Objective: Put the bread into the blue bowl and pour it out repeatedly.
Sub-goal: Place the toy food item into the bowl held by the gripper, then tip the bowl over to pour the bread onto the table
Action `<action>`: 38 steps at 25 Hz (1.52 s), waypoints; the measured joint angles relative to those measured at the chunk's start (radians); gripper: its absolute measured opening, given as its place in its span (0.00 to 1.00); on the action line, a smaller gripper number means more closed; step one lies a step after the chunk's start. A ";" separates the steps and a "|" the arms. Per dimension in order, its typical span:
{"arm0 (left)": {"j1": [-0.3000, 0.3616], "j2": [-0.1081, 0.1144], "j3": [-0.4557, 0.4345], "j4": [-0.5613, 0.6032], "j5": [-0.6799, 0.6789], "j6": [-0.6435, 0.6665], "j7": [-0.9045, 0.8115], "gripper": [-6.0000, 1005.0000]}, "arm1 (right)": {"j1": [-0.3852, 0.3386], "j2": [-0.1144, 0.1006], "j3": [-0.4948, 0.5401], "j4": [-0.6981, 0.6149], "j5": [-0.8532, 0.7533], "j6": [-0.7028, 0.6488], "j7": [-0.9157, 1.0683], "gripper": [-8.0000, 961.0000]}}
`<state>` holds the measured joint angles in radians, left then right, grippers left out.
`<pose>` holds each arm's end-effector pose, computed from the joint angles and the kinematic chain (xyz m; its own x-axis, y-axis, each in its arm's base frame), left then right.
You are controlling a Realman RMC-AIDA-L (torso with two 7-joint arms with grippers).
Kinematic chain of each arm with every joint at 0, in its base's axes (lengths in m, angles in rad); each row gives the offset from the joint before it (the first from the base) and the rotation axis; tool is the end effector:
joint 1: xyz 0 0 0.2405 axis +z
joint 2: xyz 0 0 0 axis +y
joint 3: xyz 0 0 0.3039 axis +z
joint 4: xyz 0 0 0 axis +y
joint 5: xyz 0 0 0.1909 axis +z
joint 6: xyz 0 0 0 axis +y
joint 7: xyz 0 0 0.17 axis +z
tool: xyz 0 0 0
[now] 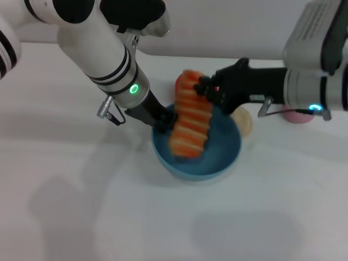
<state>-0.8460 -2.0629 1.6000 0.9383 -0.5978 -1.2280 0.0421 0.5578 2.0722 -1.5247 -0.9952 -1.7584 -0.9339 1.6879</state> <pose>-0.2071 0.4136 -0.1053 0.4818 0.8755 -0.0363 0.7384 -0.4279 -0.5212 0.1844 0.3944 -0.1005 0.9441 -0.1437 -0.2965 -0.2459 -0.9064 -0.3436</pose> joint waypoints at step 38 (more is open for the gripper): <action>0.073 0.000 0.048 0.004 0.146 0.365 0.052 0.00 | -0.288 -0.003 0.468 0.426 0.905 -0.263 -0.420 0.60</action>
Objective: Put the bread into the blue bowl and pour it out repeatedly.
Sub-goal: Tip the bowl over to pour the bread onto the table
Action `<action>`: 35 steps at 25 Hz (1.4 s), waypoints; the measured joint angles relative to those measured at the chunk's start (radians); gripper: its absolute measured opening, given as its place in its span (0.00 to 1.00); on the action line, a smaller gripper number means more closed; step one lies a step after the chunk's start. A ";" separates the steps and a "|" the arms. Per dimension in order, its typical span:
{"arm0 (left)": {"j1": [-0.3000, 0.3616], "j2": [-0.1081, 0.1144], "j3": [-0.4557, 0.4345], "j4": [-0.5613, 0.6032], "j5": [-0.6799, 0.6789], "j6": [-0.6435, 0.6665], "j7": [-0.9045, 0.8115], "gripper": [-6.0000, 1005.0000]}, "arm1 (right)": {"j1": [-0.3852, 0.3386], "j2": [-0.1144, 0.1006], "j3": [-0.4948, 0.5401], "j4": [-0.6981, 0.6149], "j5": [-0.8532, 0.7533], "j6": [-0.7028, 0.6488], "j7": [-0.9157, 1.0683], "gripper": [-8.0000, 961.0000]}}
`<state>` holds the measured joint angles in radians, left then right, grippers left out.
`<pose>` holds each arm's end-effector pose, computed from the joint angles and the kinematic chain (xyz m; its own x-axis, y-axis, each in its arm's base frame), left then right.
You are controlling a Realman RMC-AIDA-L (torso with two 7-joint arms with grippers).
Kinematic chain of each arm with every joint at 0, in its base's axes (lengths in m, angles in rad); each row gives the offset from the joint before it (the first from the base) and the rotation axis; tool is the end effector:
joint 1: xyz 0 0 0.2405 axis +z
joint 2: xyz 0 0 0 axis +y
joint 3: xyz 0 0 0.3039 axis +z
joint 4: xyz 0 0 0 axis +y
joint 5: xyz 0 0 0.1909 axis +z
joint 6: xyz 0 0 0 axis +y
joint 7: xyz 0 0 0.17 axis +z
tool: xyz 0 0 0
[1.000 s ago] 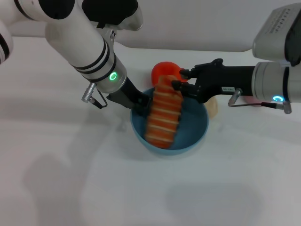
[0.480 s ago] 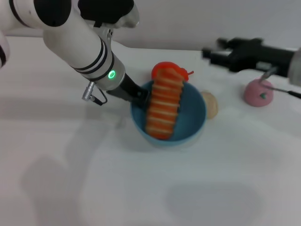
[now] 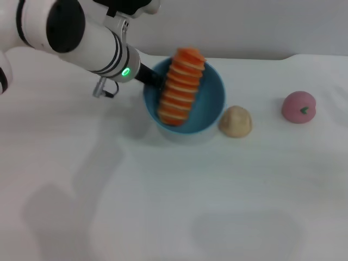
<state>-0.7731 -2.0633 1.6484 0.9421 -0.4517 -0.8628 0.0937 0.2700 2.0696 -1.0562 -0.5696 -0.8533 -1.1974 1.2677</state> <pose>-0.2200 0.4530 -0.0930 0.6881 0.7129 0.1356 0.6012 -0.4555 -0.6566 0.3253 0.3533 0.0258 0.2711 -0.1124 -0.9559 -0.8769 -0.4383 -0.1972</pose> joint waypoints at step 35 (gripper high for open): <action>-0.039 -0.015 0.711 0.075 1.017 -0.128 -0.827 0.01 | -0.022 0.002 0.044 0.171 -0.002 -0.042 -0.039 0.60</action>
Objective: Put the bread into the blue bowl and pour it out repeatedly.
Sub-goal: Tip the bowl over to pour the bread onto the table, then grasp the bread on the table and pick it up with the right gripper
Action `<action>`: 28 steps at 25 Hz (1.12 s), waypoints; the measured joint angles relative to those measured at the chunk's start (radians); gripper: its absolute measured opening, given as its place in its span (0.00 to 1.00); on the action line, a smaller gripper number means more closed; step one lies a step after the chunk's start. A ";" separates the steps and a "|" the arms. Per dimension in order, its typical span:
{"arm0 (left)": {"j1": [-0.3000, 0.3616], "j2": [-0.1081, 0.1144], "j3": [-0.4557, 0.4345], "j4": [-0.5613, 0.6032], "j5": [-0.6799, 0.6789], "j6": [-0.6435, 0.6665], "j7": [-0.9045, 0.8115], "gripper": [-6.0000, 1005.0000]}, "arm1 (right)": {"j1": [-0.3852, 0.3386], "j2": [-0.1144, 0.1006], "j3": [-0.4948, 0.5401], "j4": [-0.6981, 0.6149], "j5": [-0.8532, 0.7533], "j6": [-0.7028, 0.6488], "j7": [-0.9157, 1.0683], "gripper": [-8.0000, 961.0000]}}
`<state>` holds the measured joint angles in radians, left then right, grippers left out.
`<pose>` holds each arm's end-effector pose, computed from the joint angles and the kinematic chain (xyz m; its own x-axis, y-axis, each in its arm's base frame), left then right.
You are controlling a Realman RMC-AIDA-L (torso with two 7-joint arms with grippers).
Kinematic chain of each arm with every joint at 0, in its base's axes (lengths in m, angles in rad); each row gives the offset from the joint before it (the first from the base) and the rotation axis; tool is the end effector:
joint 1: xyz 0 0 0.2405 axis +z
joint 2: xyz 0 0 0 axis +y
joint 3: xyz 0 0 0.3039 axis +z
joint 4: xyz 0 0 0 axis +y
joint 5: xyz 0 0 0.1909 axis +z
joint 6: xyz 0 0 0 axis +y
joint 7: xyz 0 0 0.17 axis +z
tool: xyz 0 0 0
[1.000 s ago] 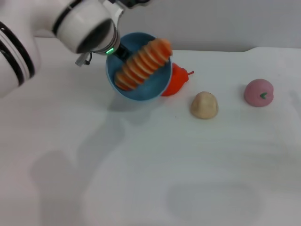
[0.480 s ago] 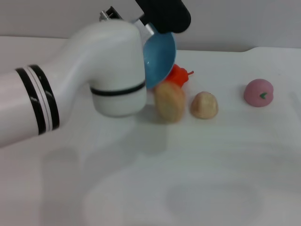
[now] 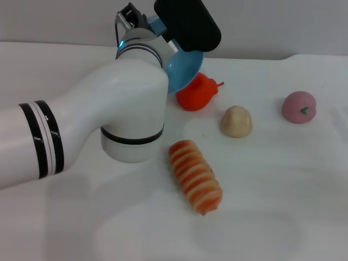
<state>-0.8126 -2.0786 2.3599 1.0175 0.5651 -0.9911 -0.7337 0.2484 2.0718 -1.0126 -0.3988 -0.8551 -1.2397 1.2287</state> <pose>-0.1787 0.4502 -0.0934 0.9322 0.2942 -0.2110 -0.1300 -0.2719 -0.9535 0.3600 0.3263 0.0046 0.2027 -0.1790 -0.9627 -0.9327 -0.3348 -0.1342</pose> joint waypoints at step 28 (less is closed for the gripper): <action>0.018 0.018 -0.824 -0.001 -0.736 -0.153 0.790 0.01 | 0.286 -0.005 -0.040 -0.317 -0.994 -0.056 0.712 0.60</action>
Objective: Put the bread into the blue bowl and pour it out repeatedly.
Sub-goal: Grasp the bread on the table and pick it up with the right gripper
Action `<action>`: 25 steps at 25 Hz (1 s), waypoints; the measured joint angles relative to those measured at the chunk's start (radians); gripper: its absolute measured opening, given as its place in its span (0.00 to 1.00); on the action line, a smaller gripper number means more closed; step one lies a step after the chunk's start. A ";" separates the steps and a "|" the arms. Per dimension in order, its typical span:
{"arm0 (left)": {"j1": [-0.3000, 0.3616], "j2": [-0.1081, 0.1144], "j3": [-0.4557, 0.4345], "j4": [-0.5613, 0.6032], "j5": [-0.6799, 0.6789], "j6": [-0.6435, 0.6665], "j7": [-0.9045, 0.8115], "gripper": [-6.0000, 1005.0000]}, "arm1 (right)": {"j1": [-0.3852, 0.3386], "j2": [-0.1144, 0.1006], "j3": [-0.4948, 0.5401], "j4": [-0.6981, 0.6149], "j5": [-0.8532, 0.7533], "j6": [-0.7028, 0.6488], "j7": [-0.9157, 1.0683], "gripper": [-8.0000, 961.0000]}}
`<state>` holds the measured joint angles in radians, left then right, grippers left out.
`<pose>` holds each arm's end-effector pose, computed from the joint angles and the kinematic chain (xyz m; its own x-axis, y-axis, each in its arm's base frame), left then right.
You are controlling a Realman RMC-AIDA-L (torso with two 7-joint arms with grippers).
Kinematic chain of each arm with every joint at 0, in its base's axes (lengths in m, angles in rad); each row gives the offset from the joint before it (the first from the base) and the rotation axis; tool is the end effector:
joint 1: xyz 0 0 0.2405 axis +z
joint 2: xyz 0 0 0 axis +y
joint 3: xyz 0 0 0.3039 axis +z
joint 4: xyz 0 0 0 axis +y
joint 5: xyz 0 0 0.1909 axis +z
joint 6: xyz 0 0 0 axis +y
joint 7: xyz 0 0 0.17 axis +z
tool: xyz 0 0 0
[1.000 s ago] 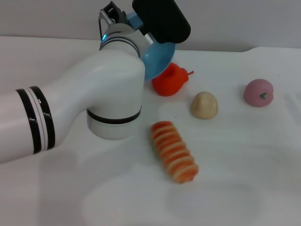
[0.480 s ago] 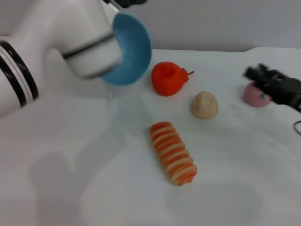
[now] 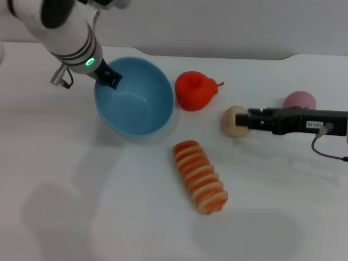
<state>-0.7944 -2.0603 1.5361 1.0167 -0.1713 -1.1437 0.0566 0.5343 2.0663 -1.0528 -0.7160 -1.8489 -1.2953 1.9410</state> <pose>-0.2442 0.4525 -0.0469 0.6146 0.7887 -0.0146 0.4674 -0.3790 -0.7987 0.2631 0.3691 -0.0703 0.5799 -0.6837 -0.4430 -0.7684 -0.6397 -0.0187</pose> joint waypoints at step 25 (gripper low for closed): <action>0.055 0.003 -0.176 0.028 -0.174 -0.061 0.156 0.01 | 0.211 0.013 -0.509 -0.003 -0.250 0.175 0.529 0.60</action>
<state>-0.7391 -2.0575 1.3603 1.0445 -0.3451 -1.2043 0.2127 0.7452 2.0796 -1.5615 -0.7185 -2.0986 -1.1205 2.4696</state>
